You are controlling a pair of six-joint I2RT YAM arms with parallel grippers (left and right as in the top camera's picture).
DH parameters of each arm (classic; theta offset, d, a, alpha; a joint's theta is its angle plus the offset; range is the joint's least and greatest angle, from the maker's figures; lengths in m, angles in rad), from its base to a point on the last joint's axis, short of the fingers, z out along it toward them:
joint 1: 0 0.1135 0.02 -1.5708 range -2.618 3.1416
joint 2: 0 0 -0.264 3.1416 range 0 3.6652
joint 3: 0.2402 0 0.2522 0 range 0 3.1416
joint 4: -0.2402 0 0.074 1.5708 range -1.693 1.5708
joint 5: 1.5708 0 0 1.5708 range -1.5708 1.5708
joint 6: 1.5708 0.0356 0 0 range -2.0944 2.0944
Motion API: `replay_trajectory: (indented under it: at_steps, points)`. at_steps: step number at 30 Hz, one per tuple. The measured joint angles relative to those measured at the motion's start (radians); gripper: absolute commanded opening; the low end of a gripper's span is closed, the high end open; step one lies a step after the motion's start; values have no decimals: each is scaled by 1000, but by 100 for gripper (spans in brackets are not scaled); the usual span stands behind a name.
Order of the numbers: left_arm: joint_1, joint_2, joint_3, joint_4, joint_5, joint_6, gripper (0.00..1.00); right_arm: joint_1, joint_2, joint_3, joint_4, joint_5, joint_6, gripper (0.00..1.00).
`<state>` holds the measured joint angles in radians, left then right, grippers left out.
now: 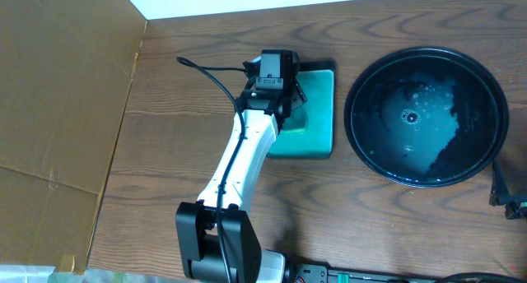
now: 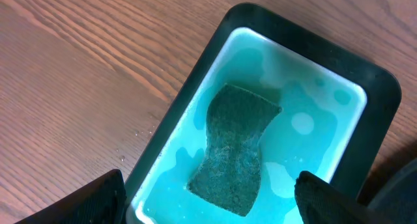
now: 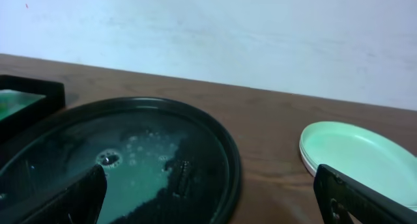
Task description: Clean dirty plates on tray and stack at the side
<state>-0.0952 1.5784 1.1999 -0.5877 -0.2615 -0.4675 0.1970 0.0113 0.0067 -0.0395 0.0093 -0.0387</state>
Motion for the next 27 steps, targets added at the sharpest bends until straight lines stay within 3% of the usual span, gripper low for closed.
replay_trajectory:
  at_steps: [8, 27]
  points:
    - [0, 0, 0, 0, 0, 0, 84, -79, 0, 0, -29, -33, -9, 99]
    - [0, 0, 0, 0, 0, 0, 84, -85, 0, 0, -29, -40, -10, 99]
